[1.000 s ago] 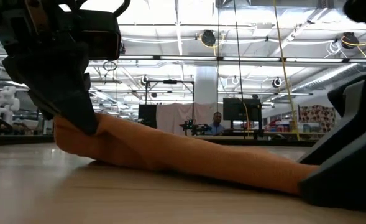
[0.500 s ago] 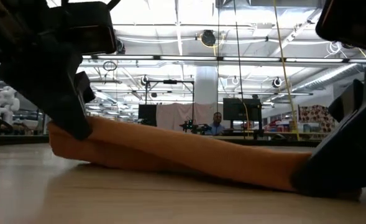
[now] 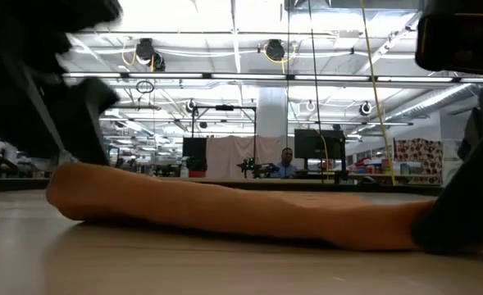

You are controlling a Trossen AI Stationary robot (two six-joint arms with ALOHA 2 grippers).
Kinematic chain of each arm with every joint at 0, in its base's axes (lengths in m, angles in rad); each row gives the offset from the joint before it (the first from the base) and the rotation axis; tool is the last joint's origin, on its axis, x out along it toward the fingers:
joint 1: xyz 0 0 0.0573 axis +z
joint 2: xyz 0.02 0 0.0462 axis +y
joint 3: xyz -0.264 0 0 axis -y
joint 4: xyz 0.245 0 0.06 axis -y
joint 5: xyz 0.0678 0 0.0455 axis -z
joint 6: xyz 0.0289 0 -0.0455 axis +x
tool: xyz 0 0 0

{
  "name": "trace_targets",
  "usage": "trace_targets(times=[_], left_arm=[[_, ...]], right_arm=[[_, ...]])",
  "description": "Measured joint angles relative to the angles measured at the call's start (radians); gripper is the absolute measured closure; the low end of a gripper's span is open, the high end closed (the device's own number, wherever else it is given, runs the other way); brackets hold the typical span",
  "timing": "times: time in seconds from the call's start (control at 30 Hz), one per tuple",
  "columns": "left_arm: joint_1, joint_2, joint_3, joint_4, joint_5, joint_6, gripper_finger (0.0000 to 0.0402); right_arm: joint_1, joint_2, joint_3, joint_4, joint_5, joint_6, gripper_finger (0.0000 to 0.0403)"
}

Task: Roll towel into tight, uniform cylinder
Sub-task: Roll the brown towel

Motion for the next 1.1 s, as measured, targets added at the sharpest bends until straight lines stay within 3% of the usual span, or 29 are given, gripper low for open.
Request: trace_targets(times=[0.2, 0.33, 0.53, 0.67, 0.8, 0.97, 1.1], left_arm=[[-0.134, 0.029, 0.001, 0.206, -0.312, 0.240, 0.0153], [-0.184, 0.090, 0.001, 0.305, -0.378, 0.381, 0.0152], [-0.171, 0.186, 0.000, 0.388, -0.384, 0.457, 0.0152], [-0.128, 0.222, 0.000, 0.387, -0.282, 0.457, 0.0152], [-0.088, 0.241, 0.000, 0.370, -0.257, 0.449, 0.0163], [-0.038, 0.241, 0.001, 0.346, -0.244, 0.439, 0.0203], [-0.005, 0.238, 0.002, 0.320, -0.171, 0.429, 0.0243]], right_arm=[[-0.021, -0.019, 0.000, -0.005, -0.063, 0.022, 0.0402], [-0.033, -0.052, -0.004, -0.032, -0.105, 0.020, 0.0402], [-0.054, -0.069, -0.003, -0.031, -0.174, 0.019, 0.0403], [-0.067, -0.069, -0.003, -0.015, -0.201, 0.017, 0.0403], [-0.072, -0.069, -0.003, -0.013, -0.208, 0.005, 0.0403], [-0.074, -0.070, -0.001, -0.011, -0.236, -0.044, 0.0403], [-0.076, -0.072, 0.000, -0.009, -0.268, -0.066, 0.0402]])
